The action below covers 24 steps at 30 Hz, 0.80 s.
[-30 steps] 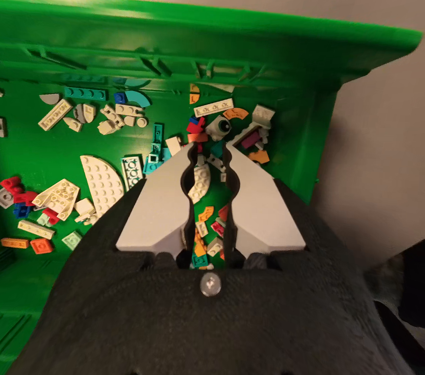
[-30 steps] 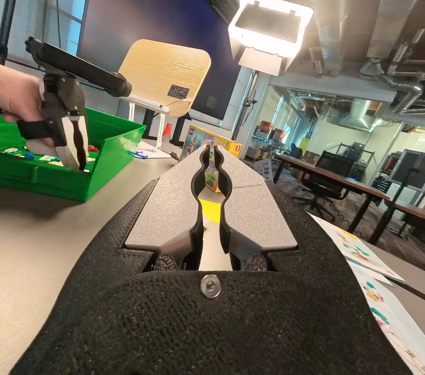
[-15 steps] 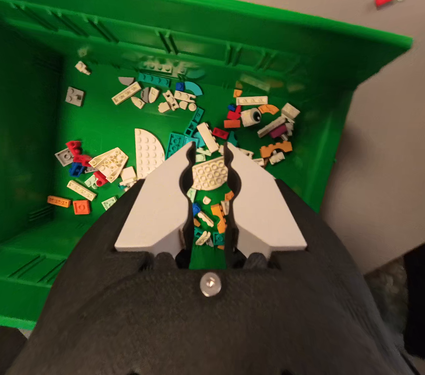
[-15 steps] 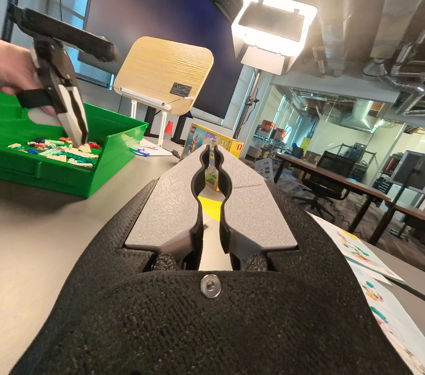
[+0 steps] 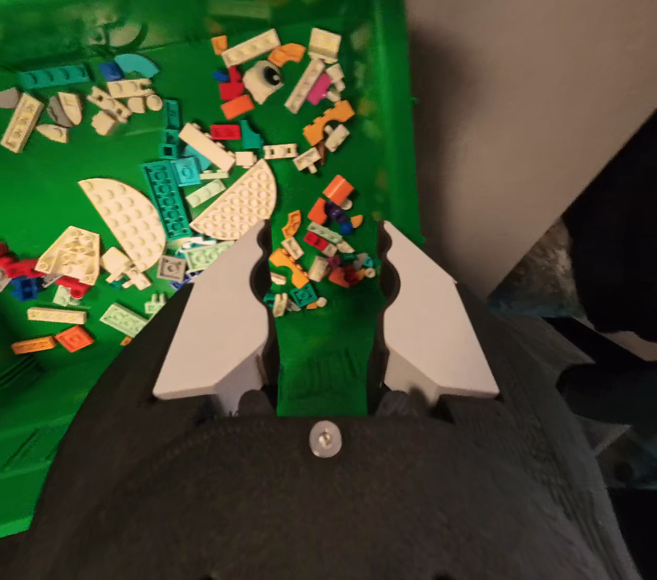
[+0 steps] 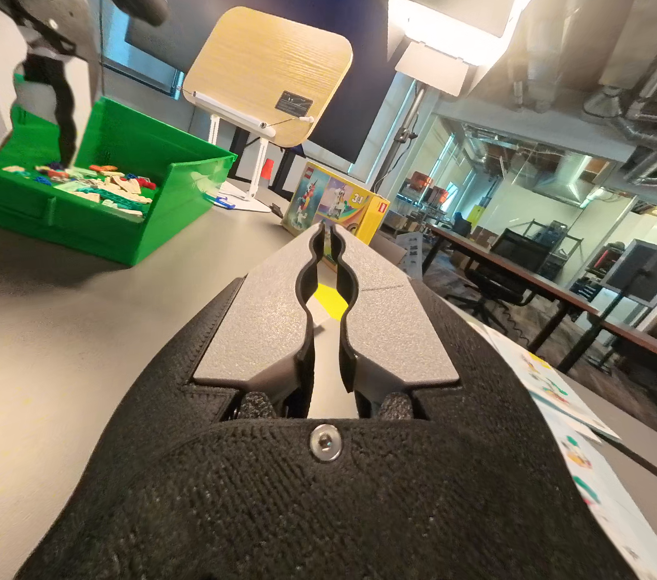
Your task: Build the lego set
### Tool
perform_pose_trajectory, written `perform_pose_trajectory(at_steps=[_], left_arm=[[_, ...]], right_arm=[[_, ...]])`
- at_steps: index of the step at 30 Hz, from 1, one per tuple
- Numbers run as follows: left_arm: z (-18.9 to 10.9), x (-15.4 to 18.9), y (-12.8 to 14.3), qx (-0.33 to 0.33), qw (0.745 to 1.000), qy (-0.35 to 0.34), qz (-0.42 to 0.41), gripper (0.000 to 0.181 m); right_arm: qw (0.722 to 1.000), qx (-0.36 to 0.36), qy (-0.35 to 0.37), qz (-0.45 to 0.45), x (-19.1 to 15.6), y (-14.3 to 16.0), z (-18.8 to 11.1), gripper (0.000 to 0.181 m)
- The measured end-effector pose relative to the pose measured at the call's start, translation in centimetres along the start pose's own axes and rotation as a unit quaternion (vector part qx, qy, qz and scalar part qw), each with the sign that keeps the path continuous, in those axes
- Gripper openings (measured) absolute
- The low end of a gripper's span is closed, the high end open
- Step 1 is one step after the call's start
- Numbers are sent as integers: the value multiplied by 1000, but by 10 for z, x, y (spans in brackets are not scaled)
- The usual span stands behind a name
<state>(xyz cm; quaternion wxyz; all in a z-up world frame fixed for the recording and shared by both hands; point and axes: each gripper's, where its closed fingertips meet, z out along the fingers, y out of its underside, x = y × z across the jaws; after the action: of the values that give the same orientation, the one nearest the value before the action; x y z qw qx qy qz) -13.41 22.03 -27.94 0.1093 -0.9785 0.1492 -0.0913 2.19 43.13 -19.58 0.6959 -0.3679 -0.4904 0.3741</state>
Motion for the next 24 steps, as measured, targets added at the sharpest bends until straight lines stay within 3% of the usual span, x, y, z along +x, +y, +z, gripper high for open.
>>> perform_pose_trajectory(at_steps=[3, 7, 9, 13, 15, 17, 22, 24], left_arm=[[-11, 18, -14, 73, 997, 6, -14, 46], [-23, 53, -37, 171, 983, 41, -45, 57], [-15, 64, -42, 178, 983, 17, -45, 64], [-6, 66, -65, 221, 970, -96, -43, 54], [-2, 54, -66, 211, 958, -191, -40, 54], [5, 45, -64, 196, 949, -242, -51, 52], [37, 38, -32, 102, 959, -232, -128, 46], [37, 34, -29, 105, 954, -244, -135, 43]], right_arm=[[1000, -2, -2, 5, -1, 1, 0, 0], [1000, -6, -3, 13, -1, 4, 1, 0], [1000, -6, -2, 18, 0, 4, 1, 0], [1000, -6, 0, 26, 2, 4, 0, 0], [1000, -7, -1, 28, 2, 5, 0, 0], [1000, -8, -1, 30, 2, 5, 0, 0], [999, -8, 0, 35, 3, 6, 0, 0], [999, -9, 0, 35, 3, 6, 0, 0]])
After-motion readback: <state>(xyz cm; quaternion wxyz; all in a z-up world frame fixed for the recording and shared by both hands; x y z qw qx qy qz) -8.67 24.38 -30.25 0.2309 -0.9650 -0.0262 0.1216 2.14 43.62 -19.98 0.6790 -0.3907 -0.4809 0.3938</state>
